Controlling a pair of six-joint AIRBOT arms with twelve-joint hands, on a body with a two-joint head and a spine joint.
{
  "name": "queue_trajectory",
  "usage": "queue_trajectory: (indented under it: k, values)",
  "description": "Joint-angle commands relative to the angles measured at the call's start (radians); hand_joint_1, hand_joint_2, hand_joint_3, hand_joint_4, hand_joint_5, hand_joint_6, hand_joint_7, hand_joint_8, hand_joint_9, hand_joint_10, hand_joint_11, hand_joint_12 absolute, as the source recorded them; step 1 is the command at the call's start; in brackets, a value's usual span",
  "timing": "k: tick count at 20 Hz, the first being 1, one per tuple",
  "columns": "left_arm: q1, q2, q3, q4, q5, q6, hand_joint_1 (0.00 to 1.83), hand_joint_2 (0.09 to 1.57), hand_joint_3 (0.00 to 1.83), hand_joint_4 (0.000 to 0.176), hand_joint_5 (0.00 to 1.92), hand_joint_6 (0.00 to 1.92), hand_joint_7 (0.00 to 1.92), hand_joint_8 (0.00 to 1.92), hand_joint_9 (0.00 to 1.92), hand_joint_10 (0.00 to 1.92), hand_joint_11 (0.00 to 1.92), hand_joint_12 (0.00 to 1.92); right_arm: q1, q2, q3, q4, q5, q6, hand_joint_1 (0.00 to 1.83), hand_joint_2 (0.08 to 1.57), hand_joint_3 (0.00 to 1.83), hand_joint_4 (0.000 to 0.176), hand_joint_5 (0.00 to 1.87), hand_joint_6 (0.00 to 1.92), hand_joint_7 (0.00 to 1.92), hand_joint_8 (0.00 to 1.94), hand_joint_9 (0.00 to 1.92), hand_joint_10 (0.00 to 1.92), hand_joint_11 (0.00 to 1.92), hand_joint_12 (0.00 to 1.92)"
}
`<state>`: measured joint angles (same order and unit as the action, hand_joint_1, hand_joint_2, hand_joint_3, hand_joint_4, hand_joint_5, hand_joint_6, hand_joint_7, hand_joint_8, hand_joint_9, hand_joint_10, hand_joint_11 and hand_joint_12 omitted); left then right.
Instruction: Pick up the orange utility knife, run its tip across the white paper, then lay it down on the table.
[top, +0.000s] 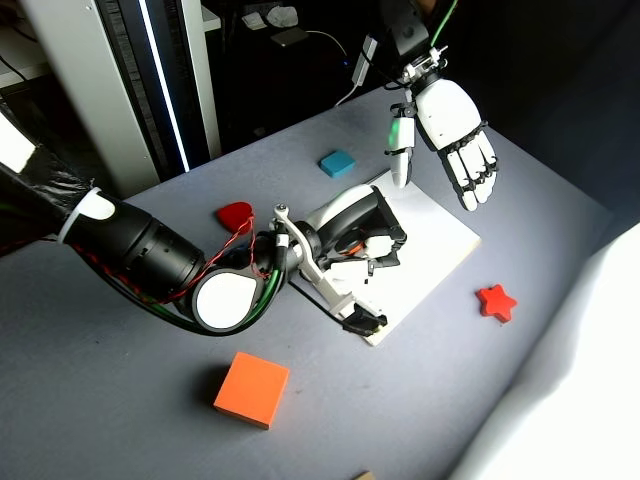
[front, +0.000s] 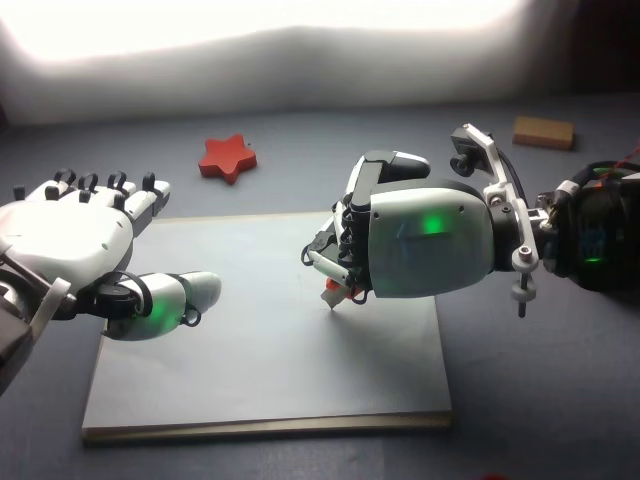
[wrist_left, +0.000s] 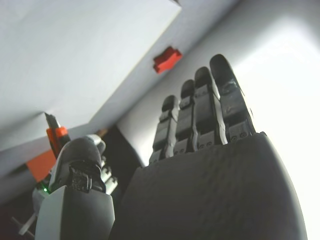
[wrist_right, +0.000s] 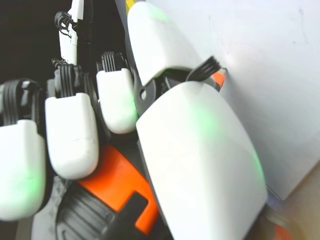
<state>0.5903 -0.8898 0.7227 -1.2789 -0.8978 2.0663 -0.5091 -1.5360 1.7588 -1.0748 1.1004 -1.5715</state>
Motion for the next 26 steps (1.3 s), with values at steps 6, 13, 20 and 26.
queue_trajectory:
  k: [6, 13, 20, 26]
  values:
    - [-0.004, 0.000, 0.005, 0.058, -0.068, -0.001, 0.00, 1.20, 0.00, 0.062, 0.00, 0.00, 0.07, 0.00, 0.11, 0.00, 0.00, 0.56, 0.017, 0.016, 0.004, 0.216, 0.113, -0.013, 1.48, 1.35, 0.00, 0.176, 1.45, 1.92, 1.63, 1.94, 1.73, 1.92, 1.78, 1.92]
    - [-0.003, 0.000, 0.005, 0.058, -0.068, -0.001, 0.00, 1.20, 0.00, 0.063, 0.00, 0.00, 0.09, 0.00, 0.13, 0.01, 0.00, 0.64, -0.010, 0.212, -0.245, 0.498, -0.023, 0.080, 1.49, 1.34, 0.00, 0.176, 1.43, 1.92, 1.61, 1.94, 1.71, 1.92, 1.76, 1.92]
    - [-0.002, 0.000, 0.005, 0.058, -0.068, -0.001, 0.00, 1.20, 0.00, 0.059, 0.00, 0.00, 0.06, 0.00, 0.11, 0.00, 0.00, 0.61, -0.034, 0.416, -0.558, 0.792, -0.307, 0.189, 1.48, 1.35, 0.00, 0.176, 1.42, 1.92, 1.60, 1.94, 1.72, 1.92, 1.77, 1.92]
    - [0.001, 0.000, 0.004, 0.058, -0.068, -0.001, 0.00, 1.20, 0.00, 0.060, 0.00, 0.00, 0.07, 0.00, 0.12, 0.00, 0.00, 0.62, -0.039, 0.504, -0.704, 1.039, -0.528, 0.224, 1.47, 1.35, 0.00, 0.176, 1.43, 1.92, 1.61, 1.94, 1.72, 1.92, 1.78, 1.92]
